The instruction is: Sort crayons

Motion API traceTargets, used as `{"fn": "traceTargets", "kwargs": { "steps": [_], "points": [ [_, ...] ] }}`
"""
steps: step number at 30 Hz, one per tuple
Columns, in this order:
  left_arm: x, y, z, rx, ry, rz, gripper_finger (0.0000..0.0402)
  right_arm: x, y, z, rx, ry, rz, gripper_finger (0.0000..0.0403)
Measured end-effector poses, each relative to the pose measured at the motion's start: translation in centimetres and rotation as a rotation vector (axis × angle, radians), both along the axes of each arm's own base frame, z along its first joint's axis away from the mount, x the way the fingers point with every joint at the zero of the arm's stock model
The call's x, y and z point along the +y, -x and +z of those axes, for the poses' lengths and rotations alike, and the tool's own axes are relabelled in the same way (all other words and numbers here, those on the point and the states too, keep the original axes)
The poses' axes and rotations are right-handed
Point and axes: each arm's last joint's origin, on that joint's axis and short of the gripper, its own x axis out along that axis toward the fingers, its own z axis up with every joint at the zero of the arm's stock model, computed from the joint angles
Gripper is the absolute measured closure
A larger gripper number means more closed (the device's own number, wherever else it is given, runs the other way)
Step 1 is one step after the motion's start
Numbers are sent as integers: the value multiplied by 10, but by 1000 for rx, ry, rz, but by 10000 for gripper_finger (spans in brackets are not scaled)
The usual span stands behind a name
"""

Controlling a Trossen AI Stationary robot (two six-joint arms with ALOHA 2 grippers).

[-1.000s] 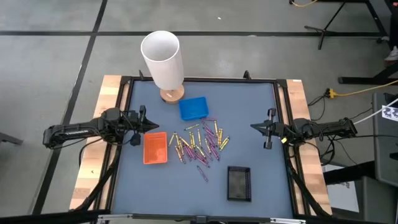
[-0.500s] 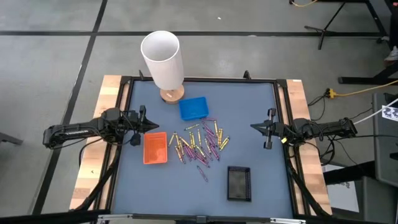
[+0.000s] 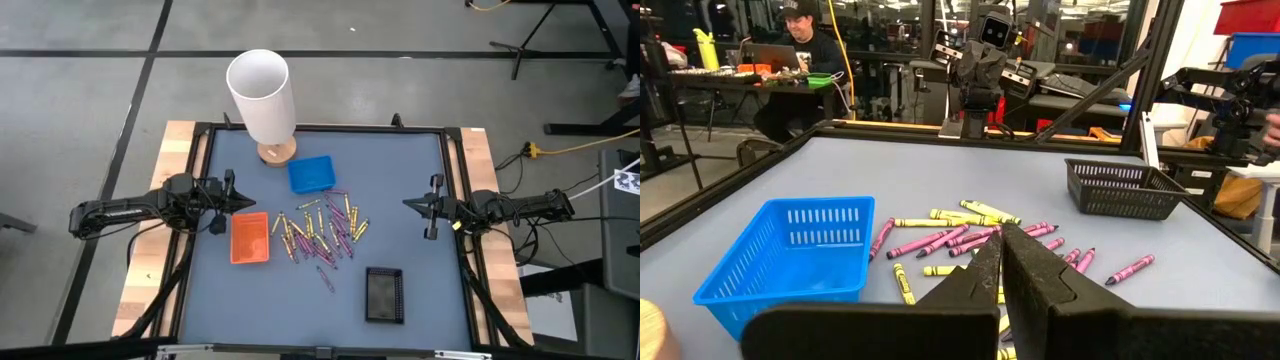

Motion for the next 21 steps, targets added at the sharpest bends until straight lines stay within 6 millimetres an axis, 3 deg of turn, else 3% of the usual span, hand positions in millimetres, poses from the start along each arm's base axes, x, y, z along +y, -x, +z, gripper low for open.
{"fn": "traceTargets", "kwargs": {
  "steps": [9, 21],
  "points": [
    [0, 0, 0, 0, 0, 0, 401, 2, 0, 1, -13, 2, 63, 398],
    [0, 0, 0, -1, 0, 5, 401, 0, 4, 24, -253, -92, 34, 379]
  ]
}}
